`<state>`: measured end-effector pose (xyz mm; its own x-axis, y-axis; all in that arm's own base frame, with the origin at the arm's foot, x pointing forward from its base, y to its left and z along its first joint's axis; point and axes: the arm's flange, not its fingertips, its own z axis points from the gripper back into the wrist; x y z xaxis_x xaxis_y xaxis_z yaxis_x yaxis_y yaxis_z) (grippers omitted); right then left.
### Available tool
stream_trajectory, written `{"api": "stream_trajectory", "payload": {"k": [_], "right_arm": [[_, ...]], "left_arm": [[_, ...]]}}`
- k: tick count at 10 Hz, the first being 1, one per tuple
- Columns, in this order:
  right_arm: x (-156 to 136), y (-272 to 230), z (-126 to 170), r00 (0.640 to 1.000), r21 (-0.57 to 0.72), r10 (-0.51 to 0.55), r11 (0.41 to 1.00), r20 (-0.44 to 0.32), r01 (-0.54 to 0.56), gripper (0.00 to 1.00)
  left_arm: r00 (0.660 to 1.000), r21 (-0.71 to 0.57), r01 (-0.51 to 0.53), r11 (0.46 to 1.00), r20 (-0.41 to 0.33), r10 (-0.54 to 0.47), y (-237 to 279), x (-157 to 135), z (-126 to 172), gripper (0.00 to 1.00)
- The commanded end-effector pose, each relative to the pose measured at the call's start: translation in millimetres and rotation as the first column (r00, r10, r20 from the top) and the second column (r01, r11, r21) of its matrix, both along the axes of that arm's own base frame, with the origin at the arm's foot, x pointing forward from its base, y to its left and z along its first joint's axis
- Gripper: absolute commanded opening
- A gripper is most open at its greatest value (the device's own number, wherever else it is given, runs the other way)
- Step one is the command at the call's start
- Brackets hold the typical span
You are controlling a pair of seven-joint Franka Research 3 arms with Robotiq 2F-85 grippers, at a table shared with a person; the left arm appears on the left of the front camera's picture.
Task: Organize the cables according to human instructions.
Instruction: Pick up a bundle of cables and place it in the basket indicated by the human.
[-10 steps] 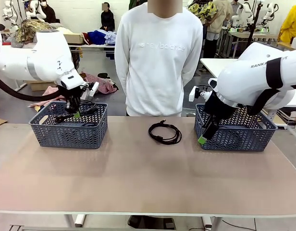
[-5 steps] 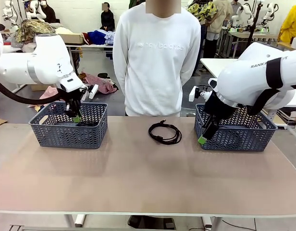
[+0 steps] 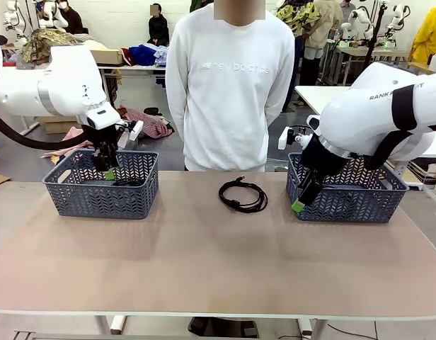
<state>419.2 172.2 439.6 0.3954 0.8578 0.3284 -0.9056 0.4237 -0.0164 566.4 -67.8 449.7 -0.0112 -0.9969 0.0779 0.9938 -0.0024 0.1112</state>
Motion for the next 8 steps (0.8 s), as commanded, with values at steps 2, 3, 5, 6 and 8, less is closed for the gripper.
{"api": "stream_trajectory", "payload": {"k": [2,3,5,6,8], "right_arm": [[1.3,0.9,2.1,1.0,-0.011,-0.006,1.0,0.006,0.006,1.0],[1.3,0.9,2.1,1.0,-0.011,-0.006,1.0,0.006,0.006,1.0],[1.3,0.9,2.1,1.0,-0.011,-0.006,1.0,0.006,0.006,1.0],[1.3,0.9,2.1,1.0,-0.011,-0.006,1.0,0.006,0.006,1.0],[1.3,0.9,2.1,1.0,-0.011,-0.006,1.0,0.006,0.006,1.0]], "left_arm": [[0.998,-0.029,-0.016,0.999,-0.054,0.015,-1.7,8.0,13.9,0.95],[0.998,-0.039,-0.013,0.999,-0.064,0.01,-2.6,9.1,17.5,1.0],[0.997,-0.039,-0.011,0.999,-0.075,0.008,-4.7,10.2,22.9,1.0],[0.997,-0.039,-0.017,0.999,-0.08,0.014,-4.8,10.0,23.1,1.0],[0.996,-0.054,-0.019,0.998,-0.086,0.014,-6.4,8.5,21.1,1.0]]}}
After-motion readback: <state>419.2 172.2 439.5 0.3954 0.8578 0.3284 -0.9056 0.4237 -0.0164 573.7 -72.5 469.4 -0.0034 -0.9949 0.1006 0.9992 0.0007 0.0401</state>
